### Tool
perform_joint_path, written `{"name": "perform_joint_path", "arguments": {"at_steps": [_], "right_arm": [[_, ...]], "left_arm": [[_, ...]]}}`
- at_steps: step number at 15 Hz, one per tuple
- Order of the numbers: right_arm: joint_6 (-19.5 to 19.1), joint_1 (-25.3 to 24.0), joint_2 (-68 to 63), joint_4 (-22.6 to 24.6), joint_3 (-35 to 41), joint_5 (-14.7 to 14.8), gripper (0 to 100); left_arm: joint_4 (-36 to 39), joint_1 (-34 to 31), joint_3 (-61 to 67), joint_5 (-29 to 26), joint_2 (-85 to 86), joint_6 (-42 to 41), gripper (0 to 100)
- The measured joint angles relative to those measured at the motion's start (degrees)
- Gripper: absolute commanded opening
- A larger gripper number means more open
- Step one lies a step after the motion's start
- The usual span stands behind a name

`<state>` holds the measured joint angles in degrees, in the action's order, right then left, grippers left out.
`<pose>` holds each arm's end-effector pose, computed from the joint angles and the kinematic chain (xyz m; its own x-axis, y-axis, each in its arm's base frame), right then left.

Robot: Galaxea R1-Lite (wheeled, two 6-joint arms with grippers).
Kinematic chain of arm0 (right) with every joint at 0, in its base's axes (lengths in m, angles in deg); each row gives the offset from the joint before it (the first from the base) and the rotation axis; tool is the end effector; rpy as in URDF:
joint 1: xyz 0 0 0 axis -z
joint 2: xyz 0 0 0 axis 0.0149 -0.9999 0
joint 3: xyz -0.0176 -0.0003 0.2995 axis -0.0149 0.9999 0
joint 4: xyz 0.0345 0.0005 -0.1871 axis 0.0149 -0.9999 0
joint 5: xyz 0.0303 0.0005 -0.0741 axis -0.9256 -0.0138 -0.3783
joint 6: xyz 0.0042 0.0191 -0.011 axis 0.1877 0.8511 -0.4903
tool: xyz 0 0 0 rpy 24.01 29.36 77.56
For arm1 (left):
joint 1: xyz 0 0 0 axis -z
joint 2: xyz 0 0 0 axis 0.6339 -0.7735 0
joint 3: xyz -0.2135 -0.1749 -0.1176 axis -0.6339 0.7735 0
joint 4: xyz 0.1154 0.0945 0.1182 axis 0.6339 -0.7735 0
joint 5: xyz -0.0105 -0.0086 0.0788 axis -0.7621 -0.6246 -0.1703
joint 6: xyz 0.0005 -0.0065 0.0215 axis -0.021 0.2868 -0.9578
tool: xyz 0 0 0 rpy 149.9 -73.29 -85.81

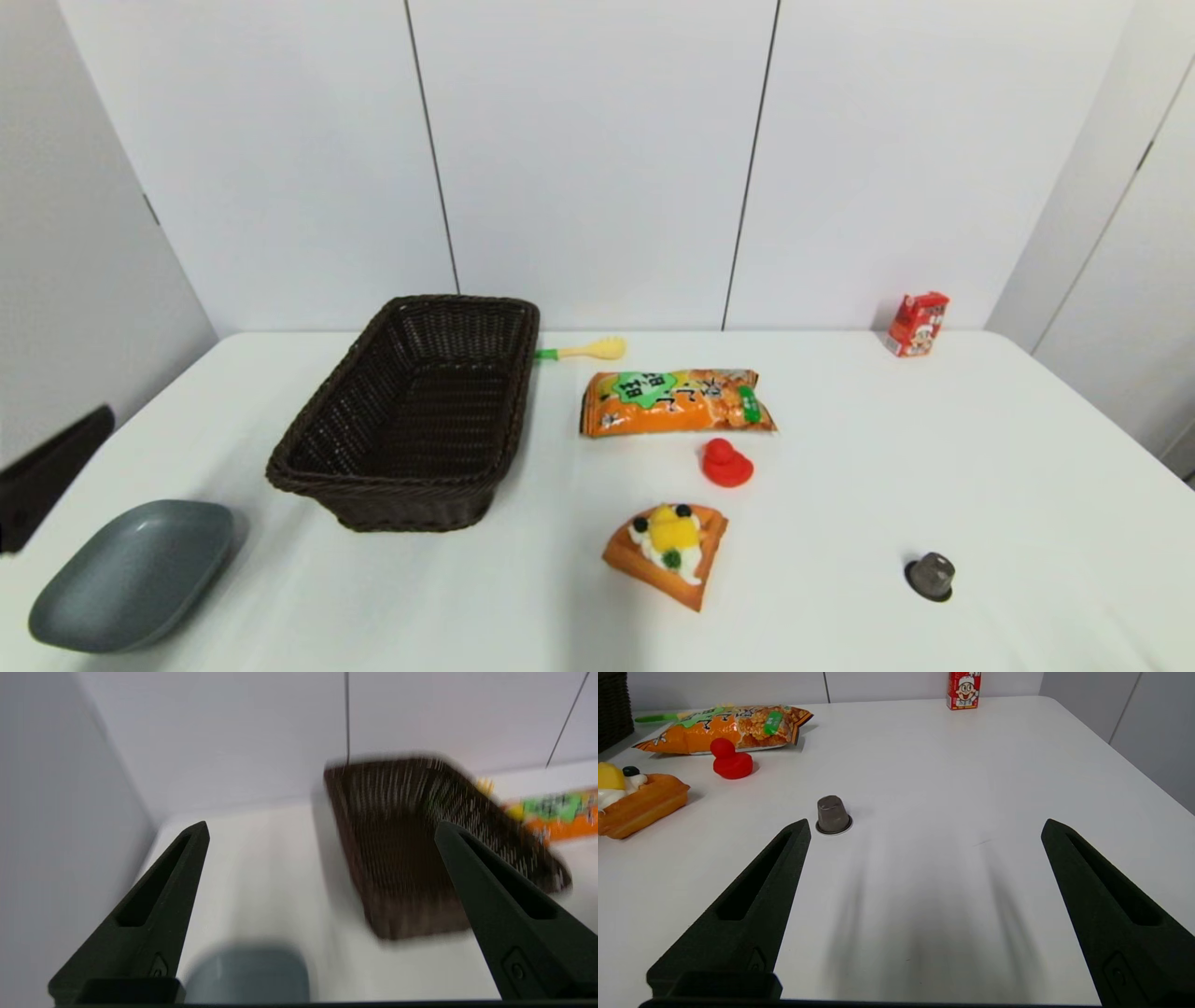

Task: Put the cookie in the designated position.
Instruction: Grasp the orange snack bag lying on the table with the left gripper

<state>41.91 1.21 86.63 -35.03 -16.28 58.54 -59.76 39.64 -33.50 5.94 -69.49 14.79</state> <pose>-0.0229 -0.0001 0.0757 0.9999 -0.0154 0.0019 0.0153 0.9995 0.0287 0.0852 -0.0035 0.2325 0.9879 -0.1385 0.0701 0.1258 0.9788 0.1618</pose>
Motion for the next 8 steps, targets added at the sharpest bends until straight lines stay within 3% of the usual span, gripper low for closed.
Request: {"name": "perform_joint_path", "arguments": {"at_steps": [2, 4, 8], "right_arm": [[0.02, 0.00, 0.00, 0.05, 0.00, 0.00, 100], [0.00, 0.00, 0.00, 0.05, 0.00, 0.00, 100], [0.00, -0.02, 0.00, 0.02, 0.00, 0.00, 100]], "left_arm": [[2.49, 3.38, -11.18, -4.27, -12.50, -3.45, 100], [0.26, 9.58, -23.48, -7.30, -23.71, -6.03, 100], [-13.19, 23.50, -45.07, -9.84, -42.37, -13.69, 100]]}}
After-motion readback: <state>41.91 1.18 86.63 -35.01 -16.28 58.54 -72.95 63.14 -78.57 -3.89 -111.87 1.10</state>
